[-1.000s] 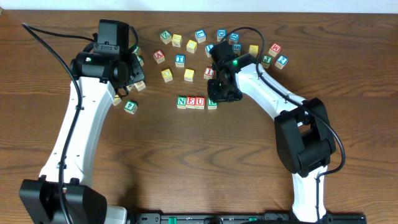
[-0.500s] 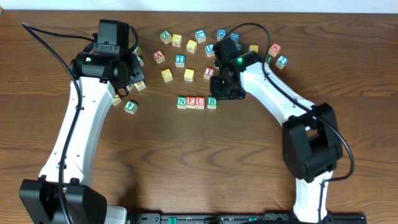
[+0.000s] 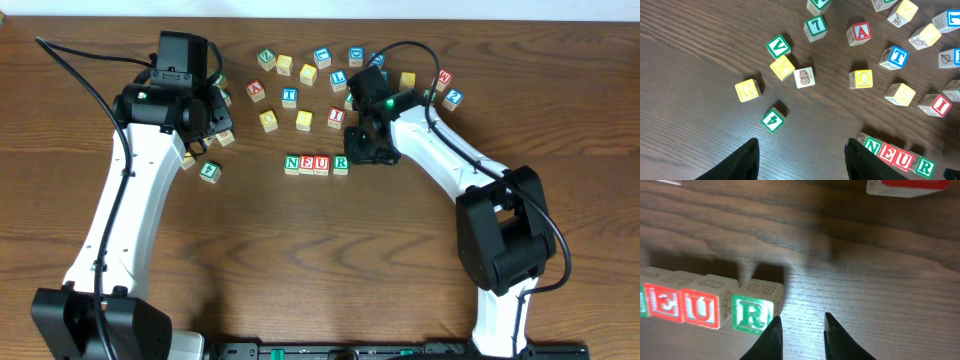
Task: Spell out NEURIPS
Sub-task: 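Push the R block left with the right gripper flush against U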
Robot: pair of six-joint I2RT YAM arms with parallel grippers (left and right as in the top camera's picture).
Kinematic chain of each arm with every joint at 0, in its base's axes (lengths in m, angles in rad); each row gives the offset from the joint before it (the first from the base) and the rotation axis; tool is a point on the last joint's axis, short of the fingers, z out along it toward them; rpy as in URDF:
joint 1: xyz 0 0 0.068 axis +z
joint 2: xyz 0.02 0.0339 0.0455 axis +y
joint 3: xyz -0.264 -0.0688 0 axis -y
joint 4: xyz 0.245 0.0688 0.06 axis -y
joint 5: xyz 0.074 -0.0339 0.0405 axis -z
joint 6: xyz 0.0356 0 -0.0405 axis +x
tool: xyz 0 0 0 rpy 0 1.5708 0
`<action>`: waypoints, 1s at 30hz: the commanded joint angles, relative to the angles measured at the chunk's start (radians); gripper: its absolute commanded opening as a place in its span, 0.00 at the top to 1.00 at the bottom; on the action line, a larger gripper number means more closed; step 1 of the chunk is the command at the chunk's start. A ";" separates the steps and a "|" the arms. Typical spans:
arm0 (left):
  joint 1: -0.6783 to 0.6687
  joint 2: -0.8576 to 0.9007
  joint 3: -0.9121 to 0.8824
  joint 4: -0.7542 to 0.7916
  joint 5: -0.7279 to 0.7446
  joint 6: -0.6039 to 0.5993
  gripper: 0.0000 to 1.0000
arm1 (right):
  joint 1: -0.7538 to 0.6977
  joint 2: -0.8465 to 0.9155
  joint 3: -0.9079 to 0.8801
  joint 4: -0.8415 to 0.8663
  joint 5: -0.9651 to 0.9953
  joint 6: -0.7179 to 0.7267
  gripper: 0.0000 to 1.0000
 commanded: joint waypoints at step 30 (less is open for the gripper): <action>0.005 -0.018 0.011 -0.003 -0.016 0.006 0.46 | 0.023 0.031 -0.072 0.117 -0.023 0.000 0.78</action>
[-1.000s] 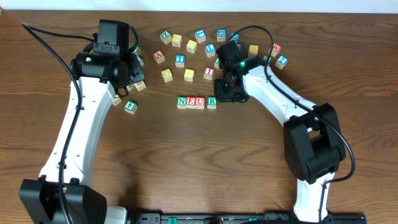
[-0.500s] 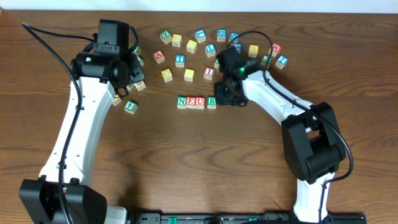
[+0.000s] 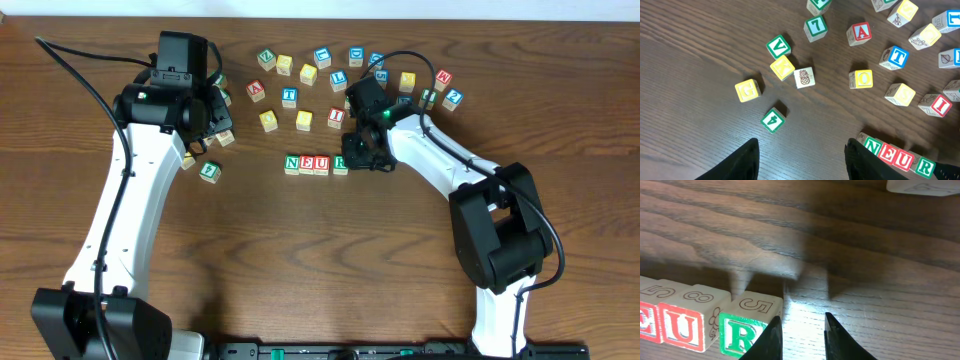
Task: Spell out NEURIPS
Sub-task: 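Push the R block left with the right gripper flush against U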
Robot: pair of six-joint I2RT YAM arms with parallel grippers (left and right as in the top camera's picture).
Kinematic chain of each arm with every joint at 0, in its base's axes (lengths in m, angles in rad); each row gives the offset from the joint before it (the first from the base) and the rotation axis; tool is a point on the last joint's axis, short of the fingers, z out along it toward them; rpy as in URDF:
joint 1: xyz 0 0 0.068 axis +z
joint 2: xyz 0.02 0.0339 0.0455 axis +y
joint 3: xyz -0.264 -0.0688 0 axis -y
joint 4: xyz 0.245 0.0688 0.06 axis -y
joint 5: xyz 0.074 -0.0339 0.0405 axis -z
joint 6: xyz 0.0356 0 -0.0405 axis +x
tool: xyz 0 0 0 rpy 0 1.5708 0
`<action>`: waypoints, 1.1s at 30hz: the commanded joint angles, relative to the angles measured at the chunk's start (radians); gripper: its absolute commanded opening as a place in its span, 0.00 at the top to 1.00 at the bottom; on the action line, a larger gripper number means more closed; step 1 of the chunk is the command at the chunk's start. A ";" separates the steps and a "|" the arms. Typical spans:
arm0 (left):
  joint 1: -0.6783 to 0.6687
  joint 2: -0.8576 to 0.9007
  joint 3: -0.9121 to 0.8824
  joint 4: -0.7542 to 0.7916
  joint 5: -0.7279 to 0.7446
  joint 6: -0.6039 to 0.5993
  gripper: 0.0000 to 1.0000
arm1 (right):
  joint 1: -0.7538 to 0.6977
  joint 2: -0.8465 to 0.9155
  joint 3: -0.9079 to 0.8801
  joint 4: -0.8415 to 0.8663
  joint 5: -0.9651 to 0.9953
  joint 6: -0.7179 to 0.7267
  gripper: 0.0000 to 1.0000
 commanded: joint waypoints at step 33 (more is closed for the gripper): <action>0.005 -0.018 0.011 -0.003 -0.016 0.006 0.46 | 0.036 0.033 -0.006 0.084 -0.045 0.047 0.78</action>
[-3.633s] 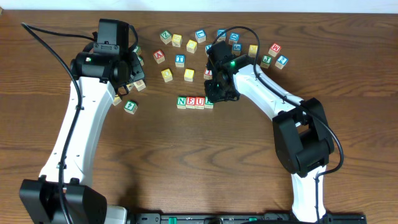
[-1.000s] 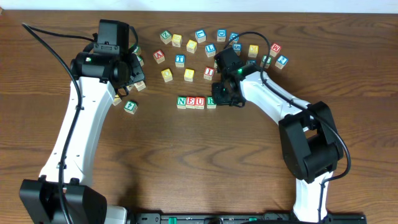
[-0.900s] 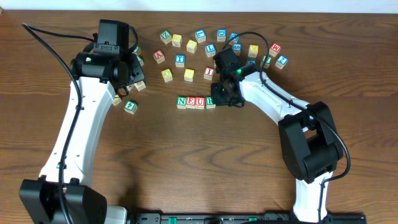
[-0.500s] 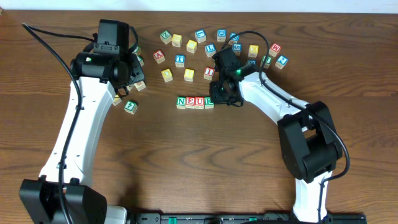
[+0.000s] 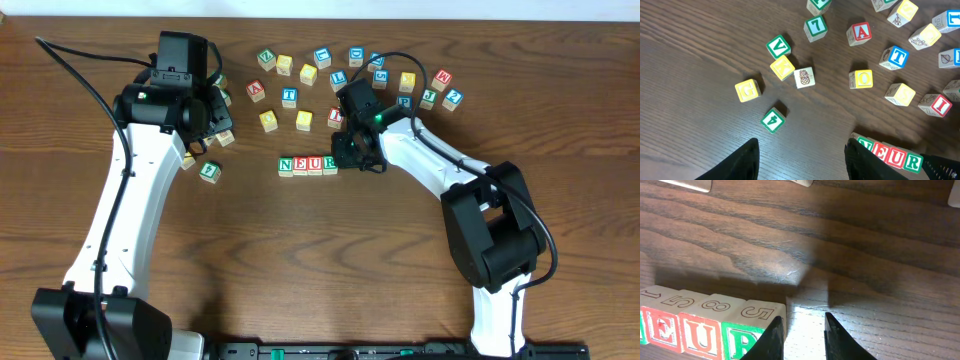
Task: Spell out NEURIPS
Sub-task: 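Push the R block left with the right gripper flush against U, then lift the right gripper up over the block pile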
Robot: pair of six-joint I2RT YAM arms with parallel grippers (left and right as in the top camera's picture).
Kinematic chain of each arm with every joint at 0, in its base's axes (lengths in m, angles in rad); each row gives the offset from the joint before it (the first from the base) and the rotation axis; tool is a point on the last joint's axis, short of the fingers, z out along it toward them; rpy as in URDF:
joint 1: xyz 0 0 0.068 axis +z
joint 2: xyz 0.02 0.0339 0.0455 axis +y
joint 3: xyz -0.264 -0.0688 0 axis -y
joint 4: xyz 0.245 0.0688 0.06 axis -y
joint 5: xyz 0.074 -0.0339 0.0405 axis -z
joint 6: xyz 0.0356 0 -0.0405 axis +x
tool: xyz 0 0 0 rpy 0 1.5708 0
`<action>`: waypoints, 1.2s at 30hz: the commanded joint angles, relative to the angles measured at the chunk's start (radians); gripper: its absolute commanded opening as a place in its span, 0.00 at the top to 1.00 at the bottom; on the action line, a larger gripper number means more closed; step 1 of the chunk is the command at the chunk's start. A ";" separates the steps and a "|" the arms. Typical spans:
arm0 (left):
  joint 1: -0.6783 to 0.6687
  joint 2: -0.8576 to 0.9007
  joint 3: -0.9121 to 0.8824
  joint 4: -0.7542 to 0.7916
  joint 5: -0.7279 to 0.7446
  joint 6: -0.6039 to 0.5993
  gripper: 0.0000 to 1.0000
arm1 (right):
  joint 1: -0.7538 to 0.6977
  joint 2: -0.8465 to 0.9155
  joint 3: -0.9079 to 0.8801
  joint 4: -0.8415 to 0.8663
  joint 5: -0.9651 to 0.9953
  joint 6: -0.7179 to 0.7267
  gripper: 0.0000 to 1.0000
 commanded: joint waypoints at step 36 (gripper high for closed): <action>0.005 -0.018 0.011 -0.013 -0.016 0.006 0.45 | -0.103 -0.102 0.436 -0.558 -0.006 -0.178 0.50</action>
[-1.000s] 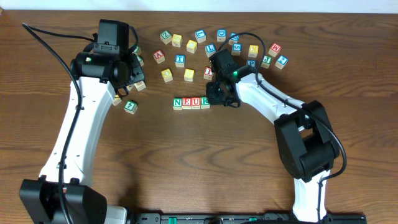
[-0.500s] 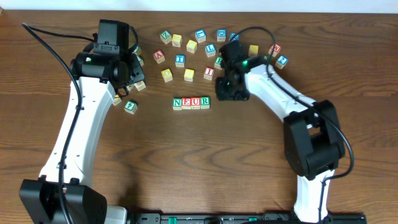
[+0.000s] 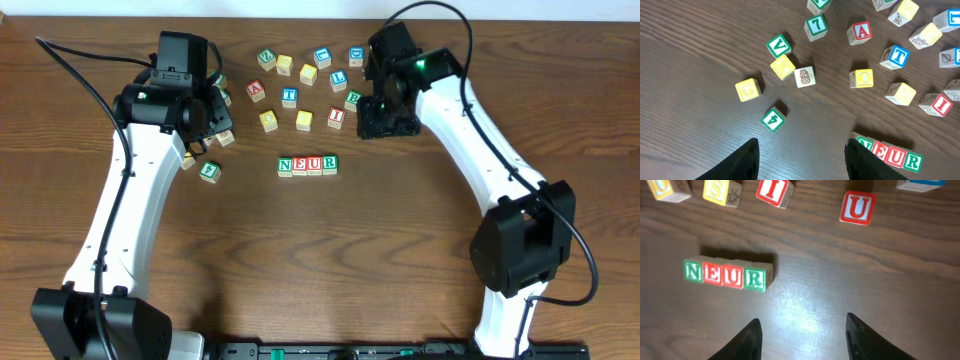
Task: Spell out NEURIPS
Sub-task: 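Lift the right gripper up over the block pile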
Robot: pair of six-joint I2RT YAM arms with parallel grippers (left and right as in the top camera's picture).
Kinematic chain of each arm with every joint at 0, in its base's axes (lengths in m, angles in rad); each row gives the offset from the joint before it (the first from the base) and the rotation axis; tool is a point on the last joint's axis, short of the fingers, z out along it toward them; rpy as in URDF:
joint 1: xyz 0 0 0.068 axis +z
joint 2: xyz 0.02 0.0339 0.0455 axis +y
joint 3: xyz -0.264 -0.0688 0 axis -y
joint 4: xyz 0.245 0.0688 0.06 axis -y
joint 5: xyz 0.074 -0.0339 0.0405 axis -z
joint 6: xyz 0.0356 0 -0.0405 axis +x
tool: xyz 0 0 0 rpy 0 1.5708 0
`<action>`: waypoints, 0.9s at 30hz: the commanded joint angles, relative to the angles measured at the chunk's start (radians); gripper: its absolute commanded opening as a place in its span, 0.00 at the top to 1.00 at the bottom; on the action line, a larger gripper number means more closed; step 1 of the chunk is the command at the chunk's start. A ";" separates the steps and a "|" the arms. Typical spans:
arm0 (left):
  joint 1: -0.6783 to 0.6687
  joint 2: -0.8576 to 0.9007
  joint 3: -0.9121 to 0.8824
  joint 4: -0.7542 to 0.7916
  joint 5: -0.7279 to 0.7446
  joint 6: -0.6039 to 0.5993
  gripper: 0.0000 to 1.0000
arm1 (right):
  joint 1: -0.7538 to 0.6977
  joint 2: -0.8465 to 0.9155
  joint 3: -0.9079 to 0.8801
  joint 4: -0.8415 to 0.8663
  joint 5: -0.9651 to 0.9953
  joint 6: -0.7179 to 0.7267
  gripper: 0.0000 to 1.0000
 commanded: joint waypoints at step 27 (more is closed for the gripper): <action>0.005 -0.018 0.011 -0.026 -0.016 0.006 0.46 | 0.004 -0.032 0.080 -0.052 -0.002 -0.050 0.42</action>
